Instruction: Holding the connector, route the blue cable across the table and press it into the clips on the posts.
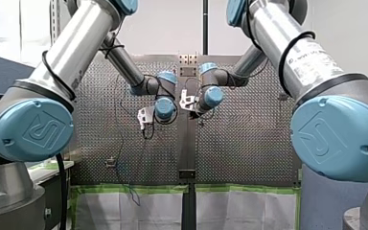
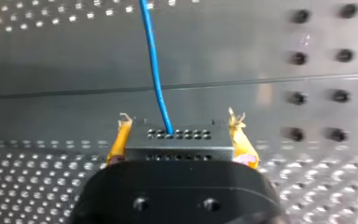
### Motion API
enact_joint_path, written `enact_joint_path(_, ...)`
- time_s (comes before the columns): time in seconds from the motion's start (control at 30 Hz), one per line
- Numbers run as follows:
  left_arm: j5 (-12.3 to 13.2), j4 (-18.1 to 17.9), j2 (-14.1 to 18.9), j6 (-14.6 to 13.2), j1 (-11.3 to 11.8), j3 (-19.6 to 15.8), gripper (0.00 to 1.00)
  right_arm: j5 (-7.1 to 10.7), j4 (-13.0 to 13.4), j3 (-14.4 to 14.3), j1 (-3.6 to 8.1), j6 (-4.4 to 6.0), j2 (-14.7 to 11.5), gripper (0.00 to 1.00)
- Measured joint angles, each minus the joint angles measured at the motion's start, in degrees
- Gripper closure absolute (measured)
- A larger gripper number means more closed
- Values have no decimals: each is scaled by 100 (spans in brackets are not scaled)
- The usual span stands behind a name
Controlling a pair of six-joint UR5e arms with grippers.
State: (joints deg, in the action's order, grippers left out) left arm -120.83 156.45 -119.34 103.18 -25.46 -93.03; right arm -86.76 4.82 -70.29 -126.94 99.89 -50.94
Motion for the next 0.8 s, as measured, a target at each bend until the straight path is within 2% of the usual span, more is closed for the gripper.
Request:
enact_joint_path(0.2, -105, 150, 283, 0, -67, -67, 100, -6, -126, 1, 18, 27, -271, 100)
enact_joint_path(0.47, -122, 256, 661, -23, -127, -113, 100, 1, -494, -62, 19, 6, -688, 100)
enact_joint_path(0.8, -121, 373, 1171, -81, -186, -112, 100, 0, -636, -195, 31, 31, -1188, 100)
